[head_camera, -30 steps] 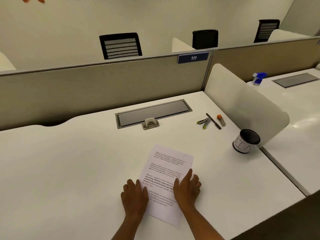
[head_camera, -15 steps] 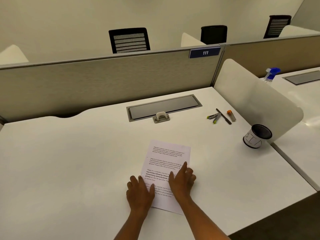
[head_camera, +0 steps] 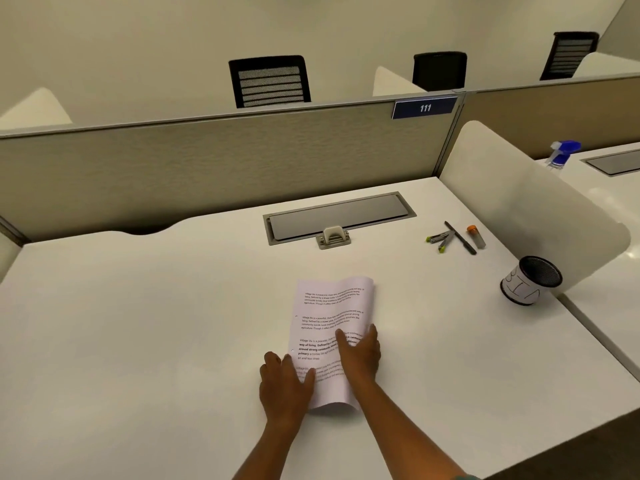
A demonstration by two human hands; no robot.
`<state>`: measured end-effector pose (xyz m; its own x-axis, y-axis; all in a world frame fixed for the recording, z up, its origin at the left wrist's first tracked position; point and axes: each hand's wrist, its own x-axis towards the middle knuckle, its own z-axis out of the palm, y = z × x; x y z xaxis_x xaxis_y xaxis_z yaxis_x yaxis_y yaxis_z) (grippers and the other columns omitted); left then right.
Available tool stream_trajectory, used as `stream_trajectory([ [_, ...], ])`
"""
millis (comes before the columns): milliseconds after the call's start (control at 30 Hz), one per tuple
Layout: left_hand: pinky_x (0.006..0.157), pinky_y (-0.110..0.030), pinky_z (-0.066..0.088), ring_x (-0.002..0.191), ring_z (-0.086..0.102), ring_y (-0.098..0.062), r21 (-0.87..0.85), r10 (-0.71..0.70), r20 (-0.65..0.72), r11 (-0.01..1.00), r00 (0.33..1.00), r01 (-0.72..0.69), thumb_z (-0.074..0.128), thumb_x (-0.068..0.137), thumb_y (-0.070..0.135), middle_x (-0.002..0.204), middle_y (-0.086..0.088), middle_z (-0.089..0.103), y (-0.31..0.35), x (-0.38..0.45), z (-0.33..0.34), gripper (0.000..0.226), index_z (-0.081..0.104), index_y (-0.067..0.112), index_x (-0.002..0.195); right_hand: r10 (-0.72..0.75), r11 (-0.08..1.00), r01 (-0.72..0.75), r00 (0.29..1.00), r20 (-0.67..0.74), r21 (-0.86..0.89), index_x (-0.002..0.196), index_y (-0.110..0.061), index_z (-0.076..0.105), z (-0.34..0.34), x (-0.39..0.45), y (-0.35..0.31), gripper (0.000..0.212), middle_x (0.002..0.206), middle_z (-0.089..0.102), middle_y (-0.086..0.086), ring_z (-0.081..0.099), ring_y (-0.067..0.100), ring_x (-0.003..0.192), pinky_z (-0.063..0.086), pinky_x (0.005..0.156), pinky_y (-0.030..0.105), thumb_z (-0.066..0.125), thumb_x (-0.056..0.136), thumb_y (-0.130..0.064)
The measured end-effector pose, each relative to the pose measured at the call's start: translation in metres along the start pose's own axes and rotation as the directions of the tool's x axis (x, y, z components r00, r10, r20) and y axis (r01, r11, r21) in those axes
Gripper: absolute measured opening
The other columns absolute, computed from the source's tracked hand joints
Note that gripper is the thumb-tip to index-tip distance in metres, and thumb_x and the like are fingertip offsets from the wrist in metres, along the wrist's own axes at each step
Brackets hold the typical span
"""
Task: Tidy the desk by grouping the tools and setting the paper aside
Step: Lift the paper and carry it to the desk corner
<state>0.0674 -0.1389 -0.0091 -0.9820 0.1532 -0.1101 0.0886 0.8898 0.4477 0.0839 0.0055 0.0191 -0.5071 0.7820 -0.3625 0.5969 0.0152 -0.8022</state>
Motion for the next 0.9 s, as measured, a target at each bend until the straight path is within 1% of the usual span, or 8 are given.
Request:
stream_trajectory([
  [100,0.071,-0.038,0.051,0.097,0.049,-0.025,0.026,0.013,0.003,1.000,1.000,-0.013,0.067,0.077,0.049,0.107,-0.005,0.047,-0.003,0.004,0.001,0.042,0.063,0.012,0.096,0.042,0.997,-0.043,0.999,0.019,0.058,0.148,-0.013,0.025,-0.009,0.011,0.000,0.088,0.141,0.048,0.016,0.048,0.034,0.127,0.042,0.104,0.045,0.071,0.080,-0.045],
  [233,0.065,-0.038,0.048,0.089,0.050,-0.028,0.031,0.039,-0.022,0.999,0.999,-0.038,0.075,0.071,0.046,0.099,-0.006,0.051,-0.008,0.011,0.001,0.037,0.066,0.012,0.083,0.047,0.993,-0.052,0.998,0.051,0.107,0.137,-0.009,0.048,-0.033,0.031,0.003,0.066,0.132,0.058,0.015,0.057,0.031,0.118,0.044,0.100,0.036,0.073,0.082,-0.035],
  [367,0.072,-0.038,0.046,0.093,0.051,-0.028,0.002,0.024,-0.040,1.000,0.999,-0.024,0.075,0.074,0.039,0.100,-0.006,0.053,-0.011,0.021,-0.006,0.030,0.069,0.011,0.084,0.041,0.998,-0.044,0.997,0.065,0.050,0.115,-0.008,0.065,-0.052,0.043,0.007,0.037,0.110,0.070,0.012,0.063,0.023,0.087,0.045,0.077,0.026,0.075,0.081,-0.018],
  [467,0.078,-0.037,0.046,0.099,0.051,-0.026,-0.061,-0.003,0.018,0.998,1.000,0.004,0.070,0.080,0.033,0.103,-0.004,0.054,-0.013,0.032,-0.014,0.022,0.071,0.012,0.087,0.044,0.999,-0.044,0.995,0.086,0.008,0.105,-0.007,0.068,-0.056,0.051,0.009,0.027,0.103,0.072,0.011,0.064,0.024,0.083,0.047,0.076,0.028,0.074,0.080,-0.013],
  [567,0.078,-0.036,0.048,0.099,0.056,-0.025,-0.176,-0.025,0.056,0.984,0.998,0.035,0.068,0.081,0.027,0.100,-0.005,0.057,-0.019,0.043,-0.020,0.013,0.072,0.015,0.084,0.041,0.999,-0.040,0.993,0.115,-0.014,0.107,-0.007,0.067,-0.050,0.055,0.008,0.028,0.105,0.071,0.011,0.064,0.025,0.085,0.048,0.077,0.028,0.073,0.081,-0.013],
  [667,0.082,-0.033,0.047,0.099,0.060,-0.027,-0.286,-0.081,0.082,0.953,0.993,0.101,0.073,0.081,0.026,0.104,-0.011,0.062,-0.023,0.053,-0.028,0.023,0.072,0.013,0.099,0.021,1.000,-0.024,0.988,0.154,0.016,0.108,-0.007,0.067,-0.045,0.056,0.004,0.028,0.101,0.069,0.008,0.063,0.025,0.085,0.046,0.076,0.027,0.072,0.082,-0.014],
  [767,0.090,-0.033,0.044,0.101,0.060,-0.027,-0.417,-0.176,0.116,0.885,0.978,0.209,0.076,0.080,0.024,0.109,-0.013,0.064,-0.024,0.062,-0.040,0.046,0.061,0.008,0.121,0.033,0.996,-0.048,0.979,0.202,0.069,0.105,-0.006,0.067,-0.040,0.059,0.003,0.027,0.097,0.071,0.006,0.067,0.026,0.084,0.052,0.076,0.030,0.074,0.080,-0.015],
  [900,0.088,-0.037,0.051,0.092,0.062,-0.028,-0.645,-0.277,0.265,0.661,0.924,0.384,0.076,0.082,0.022,0.105,-0.014,0.065,-0.022,0.073,-0.053,0.056,0.052,0.008,0.131,0.044,0.982,-0.094,0.956,0.288,0.163,0.102,-0.007,0.070,-0.037,0.067,0.003,0.028,0.091,0.075,0.009,0.073,0.028,0.078,0.059,0.079,0.049,0.077,0.075,-0.013],
])
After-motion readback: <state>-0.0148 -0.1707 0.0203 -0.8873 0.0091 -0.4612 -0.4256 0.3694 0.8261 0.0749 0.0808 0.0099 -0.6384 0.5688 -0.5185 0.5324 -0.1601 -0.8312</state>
